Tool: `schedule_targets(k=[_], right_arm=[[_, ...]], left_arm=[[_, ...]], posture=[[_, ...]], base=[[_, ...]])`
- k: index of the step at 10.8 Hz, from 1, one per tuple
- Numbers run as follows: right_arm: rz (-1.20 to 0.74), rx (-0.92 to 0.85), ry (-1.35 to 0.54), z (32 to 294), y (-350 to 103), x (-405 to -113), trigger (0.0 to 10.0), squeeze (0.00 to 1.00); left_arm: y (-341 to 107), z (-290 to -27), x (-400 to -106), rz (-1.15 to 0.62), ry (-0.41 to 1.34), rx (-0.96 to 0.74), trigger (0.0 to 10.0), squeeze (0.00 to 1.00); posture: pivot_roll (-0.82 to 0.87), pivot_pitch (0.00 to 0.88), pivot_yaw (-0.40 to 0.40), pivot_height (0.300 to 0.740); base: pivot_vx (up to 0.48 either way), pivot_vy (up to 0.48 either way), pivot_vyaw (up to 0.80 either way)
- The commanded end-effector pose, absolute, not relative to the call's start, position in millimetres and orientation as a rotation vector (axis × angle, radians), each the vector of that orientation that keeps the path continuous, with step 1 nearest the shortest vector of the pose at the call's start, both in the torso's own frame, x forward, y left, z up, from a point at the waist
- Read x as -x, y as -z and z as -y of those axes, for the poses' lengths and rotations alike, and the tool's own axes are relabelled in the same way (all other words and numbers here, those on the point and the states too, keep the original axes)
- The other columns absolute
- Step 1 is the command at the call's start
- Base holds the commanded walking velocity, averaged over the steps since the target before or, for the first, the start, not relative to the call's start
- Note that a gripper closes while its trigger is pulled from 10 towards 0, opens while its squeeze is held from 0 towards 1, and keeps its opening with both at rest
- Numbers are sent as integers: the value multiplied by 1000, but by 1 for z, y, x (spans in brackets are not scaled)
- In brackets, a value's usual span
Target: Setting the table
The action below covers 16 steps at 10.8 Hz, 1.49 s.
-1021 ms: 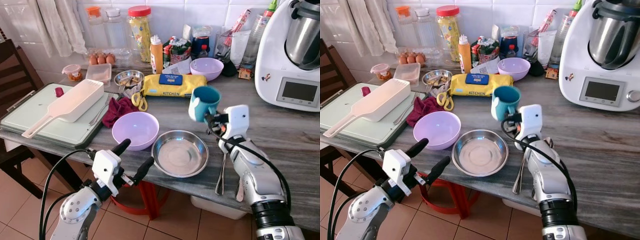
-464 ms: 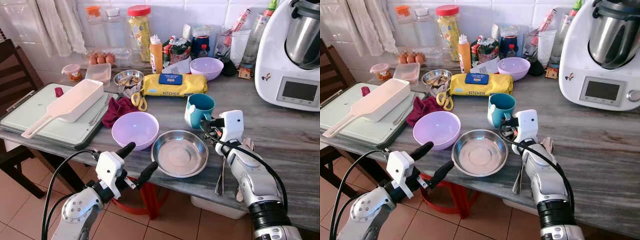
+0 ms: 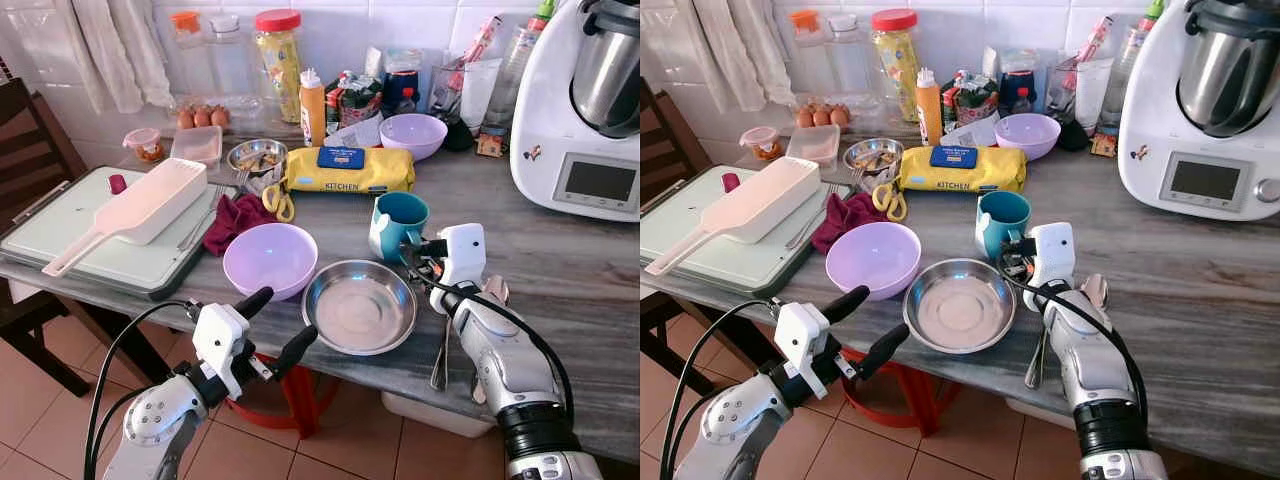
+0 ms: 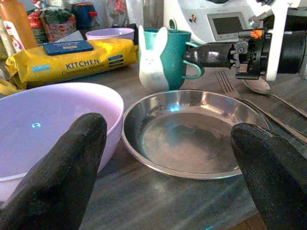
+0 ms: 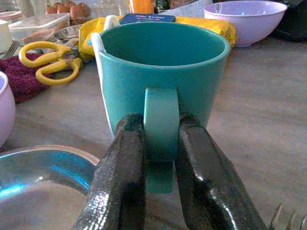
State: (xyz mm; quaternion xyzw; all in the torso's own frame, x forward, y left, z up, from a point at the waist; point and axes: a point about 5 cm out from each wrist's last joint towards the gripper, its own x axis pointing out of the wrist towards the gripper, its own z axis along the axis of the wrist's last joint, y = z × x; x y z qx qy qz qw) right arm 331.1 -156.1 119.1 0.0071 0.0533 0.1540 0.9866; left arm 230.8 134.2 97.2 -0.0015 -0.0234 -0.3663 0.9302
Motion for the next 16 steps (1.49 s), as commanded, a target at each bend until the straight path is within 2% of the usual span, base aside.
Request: schedule_targets(k=[1, 6, 11, 16], right_arm=[[-110, -28, -317, 154, -119, -331, 10000, 1000], [-116, -3, -310, 159, -119, -332, 10000, 1000], [82, 44, -277, 159, -155, -319, 10000, 1000], [190, 105, -202, 155, -172, -297, 10000, 1000]], left_arm=[[-95, -137, -232, 26, 759, -10, 10000, 0], [-93, -135, -233, 19, 752, -9, 10000, 0], [-93, -136, -235, 30, 737, -13, 10000, 0], [-107, -151, -248, 118, 579, -15, 10000, 0]], posture=[[-32, 0, 82, 740], [-29, 0, 74, 740], [-32, 0, 65, 740], [-34, 0, 65, 740]], base=[[0, 0, 0], [0, 0, 0], [0, 0, 0], [0, 0, 0]])
